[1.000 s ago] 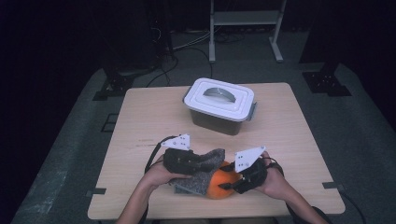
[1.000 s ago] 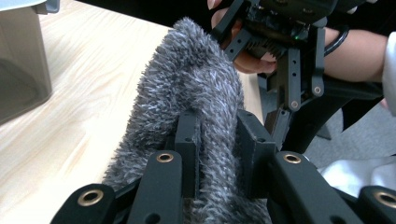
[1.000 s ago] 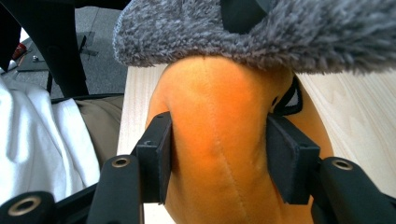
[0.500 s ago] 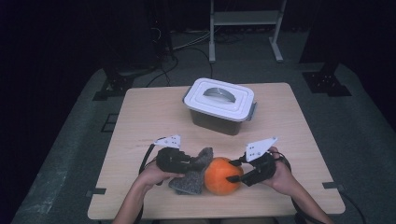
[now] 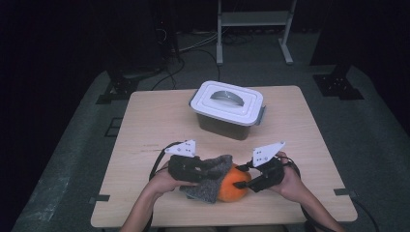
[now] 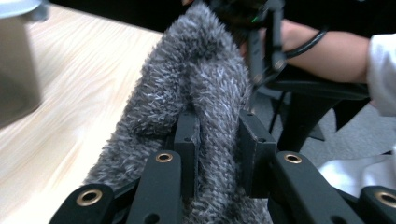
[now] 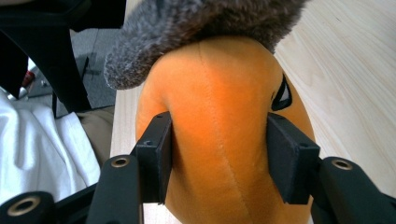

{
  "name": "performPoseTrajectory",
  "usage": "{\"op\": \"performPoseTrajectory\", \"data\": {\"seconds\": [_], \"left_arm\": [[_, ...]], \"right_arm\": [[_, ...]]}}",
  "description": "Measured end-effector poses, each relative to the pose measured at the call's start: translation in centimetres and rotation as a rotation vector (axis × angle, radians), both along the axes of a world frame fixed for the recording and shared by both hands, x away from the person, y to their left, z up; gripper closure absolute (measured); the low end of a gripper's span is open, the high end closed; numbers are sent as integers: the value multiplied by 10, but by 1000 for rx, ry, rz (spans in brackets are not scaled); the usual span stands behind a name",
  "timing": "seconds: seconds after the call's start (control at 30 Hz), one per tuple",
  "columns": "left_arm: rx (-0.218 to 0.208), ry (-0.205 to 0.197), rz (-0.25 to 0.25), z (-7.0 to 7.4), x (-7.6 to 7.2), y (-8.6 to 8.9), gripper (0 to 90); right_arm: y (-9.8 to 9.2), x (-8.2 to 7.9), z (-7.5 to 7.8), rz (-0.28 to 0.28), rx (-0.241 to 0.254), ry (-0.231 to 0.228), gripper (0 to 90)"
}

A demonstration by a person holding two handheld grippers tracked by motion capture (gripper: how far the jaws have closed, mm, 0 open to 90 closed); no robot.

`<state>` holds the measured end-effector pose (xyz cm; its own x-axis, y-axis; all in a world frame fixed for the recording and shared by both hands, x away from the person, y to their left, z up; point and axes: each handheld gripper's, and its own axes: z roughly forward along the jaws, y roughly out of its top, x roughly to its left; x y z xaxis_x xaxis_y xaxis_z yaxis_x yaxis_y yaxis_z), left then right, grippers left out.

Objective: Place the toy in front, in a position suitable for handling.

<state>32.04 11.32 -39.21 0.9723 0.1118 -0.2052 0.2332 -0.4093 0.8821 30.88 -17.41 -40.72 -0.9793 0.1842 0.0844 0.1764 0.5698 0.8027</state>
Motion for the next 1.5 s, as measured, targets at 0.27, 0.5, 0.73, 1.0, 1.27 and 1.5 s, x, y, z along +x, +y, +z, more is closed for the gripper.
{"op": "performPoseTrajectory", "data": {"seconds": [0.27, 0.5, 0.73, 1.0, 1.27, 1.5], "left_arm": [[20, 64, 35, -17, 9, 16, 713], [18, 79, 37, -24, 13, 17, 714], [1, 39, 15, -11, 7, 10, 714], [-5, -24, -24, 5, -2, -2, 713], [36, 1, 48, -11, 8, 16, 713], [121, 26, 106, -25, 6, 29, 713]], "right_arm": [[-11, 6, -2, -25, 31, 42, 455], [-15, 7, -3, -40, 41, 56, 457], [-10, 7, -3, -42, 40, 52, 459], [1, 4, -1, -37, 25, 32, 459], [-1, 7, -2, -44, 33, 35, 457], [-4, 9, -2, -49, 42, 46, 450]]}}
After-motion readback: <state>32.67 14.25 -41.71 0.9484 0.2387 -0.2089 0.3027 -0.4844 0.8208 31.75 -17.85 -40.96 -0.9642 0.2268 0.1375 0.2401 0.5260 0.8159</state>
